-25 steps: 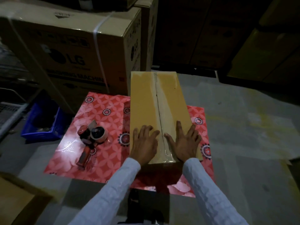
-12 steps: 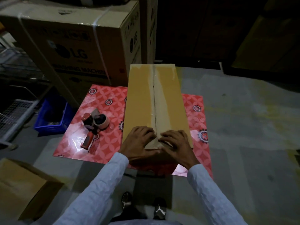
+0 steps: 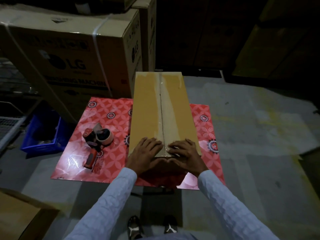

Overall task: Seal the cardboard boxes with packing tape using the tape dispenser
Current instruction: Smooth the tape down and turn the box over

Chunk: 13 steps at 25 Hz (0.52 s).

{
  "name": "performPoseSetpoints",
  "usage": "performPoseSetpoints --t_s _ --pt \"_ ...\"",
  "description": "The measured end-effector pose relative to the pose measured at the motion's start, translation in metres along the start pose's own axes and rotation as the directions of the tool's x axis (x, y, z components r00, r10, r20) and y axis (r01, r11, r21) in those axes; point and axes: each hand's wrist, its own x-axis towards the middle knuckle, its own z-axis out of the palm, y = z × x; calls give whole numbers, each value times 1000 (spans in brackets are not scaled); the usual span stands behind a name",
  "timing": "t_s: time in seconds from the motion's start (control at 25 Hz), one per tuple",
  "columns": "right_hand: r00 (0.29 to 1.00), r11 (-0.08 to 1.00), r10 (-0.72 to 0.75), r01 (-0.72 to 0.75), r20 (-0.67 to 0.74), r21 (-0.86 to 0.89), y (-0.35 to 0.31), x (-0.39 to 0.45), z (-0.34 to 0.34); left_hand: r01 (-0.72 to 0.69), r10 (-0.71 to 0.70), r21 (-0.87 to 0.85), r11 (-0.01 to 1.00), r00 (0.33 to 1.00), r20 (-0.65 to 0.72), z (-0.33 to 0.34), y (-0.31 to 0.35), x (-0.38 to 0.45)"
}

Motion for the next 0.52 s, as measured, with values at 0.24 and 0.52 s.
performPoseSetpoints --t_s 0.24,0.52 --pt "1000 1000 3 -2 -29 20 -7 21 12 53 -55 -154 987 998 -11 -10 -29 6" --pt "997 994 3 -11 -72 -111 -13 27 28 -66 62 -94 993 997 -47 3 -46 12"
